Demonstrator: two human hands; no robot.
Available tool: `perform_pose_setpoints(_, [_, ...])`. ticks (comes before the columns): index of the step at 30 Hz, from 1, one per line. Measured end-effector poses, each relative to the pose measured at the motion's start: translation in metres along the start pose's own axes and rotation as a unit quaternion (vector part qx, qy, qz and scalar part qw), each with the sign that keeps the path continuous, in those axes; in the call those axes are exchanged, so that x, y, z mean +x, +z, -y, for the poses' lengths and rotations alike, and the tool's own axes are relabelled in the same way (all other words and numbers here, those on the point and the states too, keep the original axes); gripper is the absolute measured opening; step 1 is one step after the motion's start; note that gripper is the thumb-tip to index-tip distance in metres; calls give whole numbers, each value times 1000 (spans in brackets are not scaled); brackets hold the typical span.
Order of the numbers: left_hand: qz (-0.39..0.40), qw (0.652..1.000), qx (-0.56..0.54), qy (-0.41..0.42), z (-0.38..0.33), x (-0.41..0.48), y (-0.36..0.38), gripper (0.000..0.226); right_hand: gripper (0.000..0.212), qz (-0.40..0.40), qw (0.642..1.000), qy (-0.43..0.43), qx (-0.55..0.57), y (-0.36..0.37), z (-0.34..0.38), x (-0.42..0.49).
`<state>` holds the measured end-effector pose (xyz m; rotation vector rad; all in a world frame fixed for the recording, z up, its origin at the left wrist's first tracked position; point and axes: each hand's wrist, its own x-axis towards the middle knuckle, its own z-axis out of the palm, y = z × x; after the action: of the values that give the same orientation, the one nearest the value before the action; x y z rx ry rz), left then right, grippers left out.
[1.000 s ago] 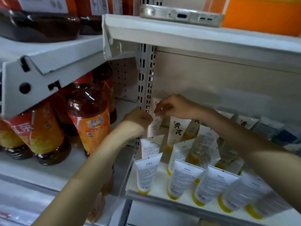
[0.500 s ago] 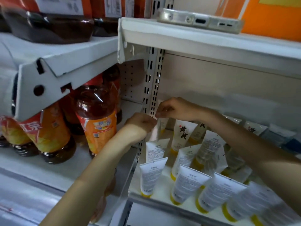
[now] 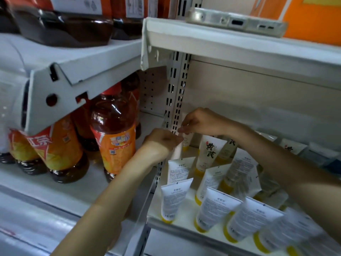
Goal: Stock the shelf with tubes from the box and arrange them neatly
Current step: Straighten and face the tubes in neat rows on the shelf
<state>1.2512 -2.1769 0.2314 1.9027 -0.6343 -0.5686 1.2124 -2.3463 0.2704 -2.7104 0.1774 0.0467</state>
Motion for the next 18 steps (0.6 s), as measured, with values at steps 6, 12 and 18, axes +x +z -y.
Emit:
perform_pose_setpoints(6, [-12, 1000, -17, -7, 6, 0, 2, 23, 30, 12, 999, 25, 30, 3, 0, 4])
perform_pose_setpoints(12, [-30, 999, -40, -17, 9, 1, 2, 17, 27, 37, 998, 37, 40, 1, 2, 10])
perform_pose_setpoints(18, [-86, 994, -68, -19, 10, 7, 3, 25, 18, 58, 998, -3, 4, 1, 7, 16])
